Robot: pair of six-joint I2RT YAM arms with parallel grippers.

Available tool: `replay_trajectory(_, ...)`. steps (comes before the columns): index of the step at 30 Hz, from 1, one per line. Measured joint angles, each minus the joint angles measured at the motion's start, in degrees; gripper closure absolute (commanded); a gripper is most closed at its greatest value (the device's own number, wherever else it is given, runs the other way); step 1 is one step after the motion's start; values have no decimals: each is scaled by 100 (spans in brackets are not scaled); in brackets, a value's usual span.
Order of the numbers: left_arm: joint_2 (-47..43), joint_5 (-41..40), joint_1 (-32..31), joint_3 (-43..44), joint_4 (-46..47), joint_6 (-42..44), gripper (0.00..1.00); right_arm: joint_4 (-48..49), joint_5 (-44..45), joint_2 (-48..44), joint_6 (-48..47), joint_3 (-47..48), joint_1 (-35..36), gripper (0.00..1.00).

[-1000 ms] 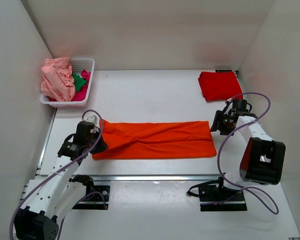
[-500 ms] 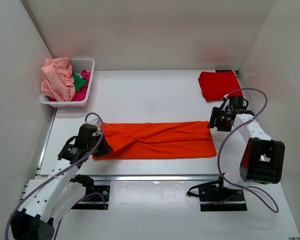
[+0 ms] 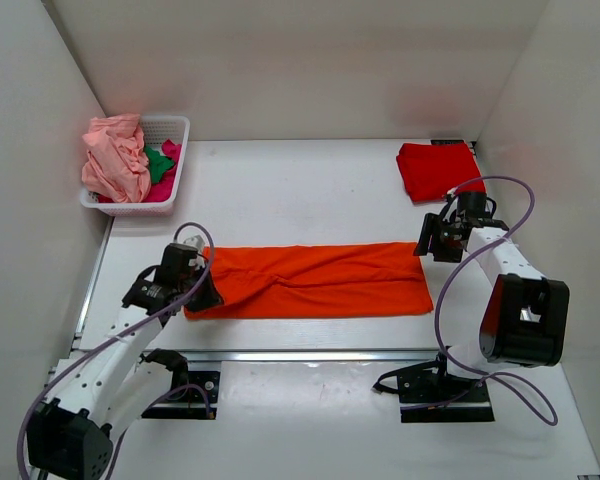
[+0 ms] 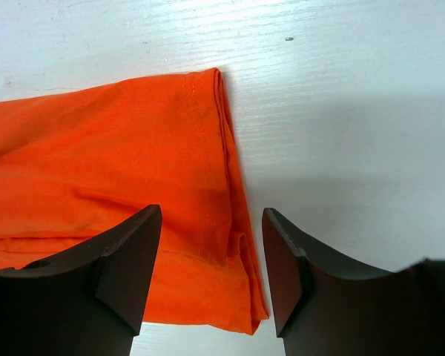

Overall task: Fold and stack the t-shirts
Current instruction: Fold the other side of the tshirt into a rectangle

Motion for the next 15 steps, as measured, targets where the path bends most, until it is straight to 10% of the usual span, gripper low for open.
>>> replay_trajectory(15,1386,-1182,450,323,1471,339,99,11,-2,52,-46,11,55,46)
